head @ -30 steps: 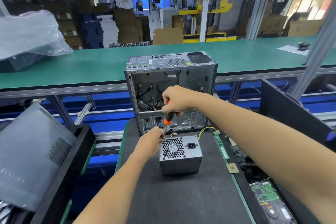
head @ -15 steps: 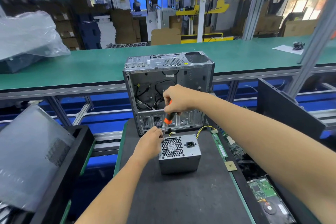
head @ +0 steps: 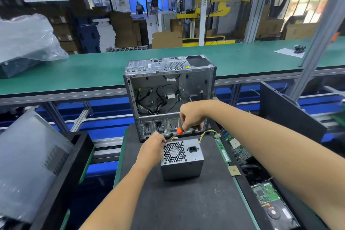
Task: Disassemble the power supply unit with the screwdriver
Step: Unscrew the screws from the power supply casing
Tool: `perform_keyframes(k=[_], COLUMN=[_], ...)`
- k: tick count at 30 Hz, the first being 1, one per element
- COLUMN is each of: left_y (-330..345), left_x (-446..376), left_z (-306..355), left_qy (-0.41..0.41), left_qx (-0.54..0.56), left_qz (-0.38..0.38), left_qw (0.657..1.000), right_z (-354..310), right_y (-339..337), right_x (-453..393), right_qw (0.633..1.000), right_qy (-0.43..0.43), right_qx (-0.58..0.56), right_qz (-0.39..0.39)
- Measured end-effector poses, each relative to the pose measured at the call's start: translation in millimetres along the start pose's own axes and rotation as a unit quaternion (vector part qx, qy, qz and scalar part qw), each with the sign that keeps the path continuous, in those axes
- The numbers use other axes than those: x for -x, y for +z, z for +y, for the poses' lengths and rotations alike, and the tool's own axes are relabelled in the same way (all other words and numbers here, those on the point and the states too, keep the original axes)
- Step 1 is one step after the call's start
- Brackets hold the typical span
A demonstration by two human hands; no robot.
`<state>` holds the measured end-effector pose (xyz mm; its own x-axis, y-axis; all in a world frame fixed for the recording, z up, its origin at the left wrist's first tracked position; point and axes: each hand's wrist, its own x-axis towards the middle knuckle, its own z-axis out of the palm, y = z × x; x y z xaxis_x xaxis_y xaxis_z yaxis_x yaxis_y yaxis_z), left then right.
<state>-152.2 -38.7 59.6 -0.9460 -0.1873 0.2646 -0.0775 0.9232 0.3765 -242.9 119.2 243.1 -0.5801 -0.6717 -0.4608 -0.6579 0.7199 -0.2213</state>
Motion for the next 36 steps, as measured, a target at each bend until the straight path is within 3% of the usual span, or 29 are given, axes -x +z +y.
perform_keyframes(k=[8,12,20,24,27,32,36], left_y=[4.4,7.6,0.6,-7.2,-15.2,-18.8,-11.8], left_x=[-1.5,-1.3,-1.2,3.1,8.7,27.5,44.5], left_z=[3.1,3.5,7.7,-3.8,-20.3,-54.5,-77.7], left_qy=[0.001,0.001,-0.103,-0.202,-0.264,-0.318,-0.287], left_qx=[-0.053,-0.069,0.101,0.244,0.290,0.261,0.189], left_qz=[-0.019,-0.012,0.038,0.077,0.102,0.069,0.015], left_qw=[0.998,0.998,0.989,0.945,0.914,0.909,0.939], right_z=[23.8,21.4,6.6,9.3,9.5,5.8,0.6], right_y=[7.7,41.9,81.2,87.7,88.8,91.6,96.1], right_x=[-3.1,-20.7,-52.6,-58.3,-61.8,-68.1,-74.3], right_qw=[0.997,0.997,0.990,0.991,0.993,0.997,0.998], right_qy=[0.028,0.032,0.017,0.034,0.035,0.046,0.050], right_qx=[0.022,-0.056,-0.140,-0.128,-0.114,-0.057,-0.018], right_qz=[0.071,0.041,0.021,0.000,-0.013,-0.031,-0.030])
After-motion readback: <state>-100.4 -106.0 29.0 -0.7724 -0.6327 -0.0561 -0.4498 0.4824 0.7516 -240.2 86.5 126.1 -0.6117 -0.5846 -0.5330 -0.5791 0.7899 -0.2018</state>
